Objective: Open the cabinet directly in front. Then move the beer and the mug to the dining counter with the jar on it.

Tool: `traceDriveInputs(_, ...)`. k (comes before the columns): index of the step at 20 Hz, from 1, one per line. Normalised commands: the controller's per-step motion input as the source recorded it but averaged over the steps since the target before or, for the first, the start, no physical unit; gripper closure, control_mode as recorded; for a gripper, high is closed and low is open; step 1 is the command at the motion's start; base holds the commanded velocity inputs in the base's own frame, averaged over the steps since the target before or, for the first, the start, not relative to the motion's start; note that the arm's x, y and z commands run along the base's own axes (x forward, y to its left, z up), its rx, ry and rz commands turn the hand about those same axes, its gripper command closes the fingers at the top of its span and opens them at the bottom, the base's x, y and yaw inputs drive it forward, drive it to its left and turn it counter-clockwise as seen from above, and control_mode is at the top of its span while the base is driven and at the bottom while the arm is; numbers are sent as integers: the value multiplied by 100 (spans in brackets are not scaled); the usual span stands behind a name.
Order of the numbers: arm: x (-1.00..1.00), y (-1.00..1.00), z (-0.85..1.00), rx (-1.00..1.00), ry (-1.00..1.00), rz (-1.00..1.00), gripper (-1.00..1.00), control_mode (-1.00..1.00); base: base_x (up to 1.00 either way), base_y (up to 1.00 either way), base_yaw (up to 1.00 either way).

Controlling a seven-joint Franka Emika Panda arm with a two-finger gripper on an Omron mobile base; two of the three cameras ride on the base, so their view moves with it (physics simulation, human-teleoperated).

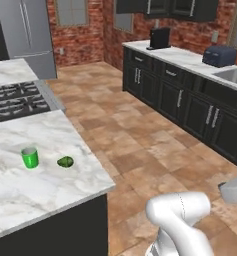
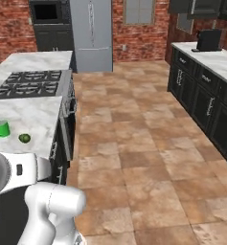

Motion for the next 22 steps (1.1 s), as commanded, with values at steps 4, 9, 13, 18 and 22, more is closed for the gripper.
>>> traceDriveInputs(4, 0, 0, 0, 0, 0, 0, -100, 100, 70, -100, -1)
traceDriveInputs(9, 0, 0, 0, 0, 0, 0, -100, 100, 91, -100, 0)
traceDriveInputs(13, 0, 0, 0, 0, 0, 0, -100, 100, 100, -89, 0)
traceDriveInputs(18, 0, 0, 0, 0, 0, 0, -100, 100, 100, -19, 0)
traceDriveInputs(22, 0, 0, 0, 0, 0, 0, -100, 100, 100, 9, 0)
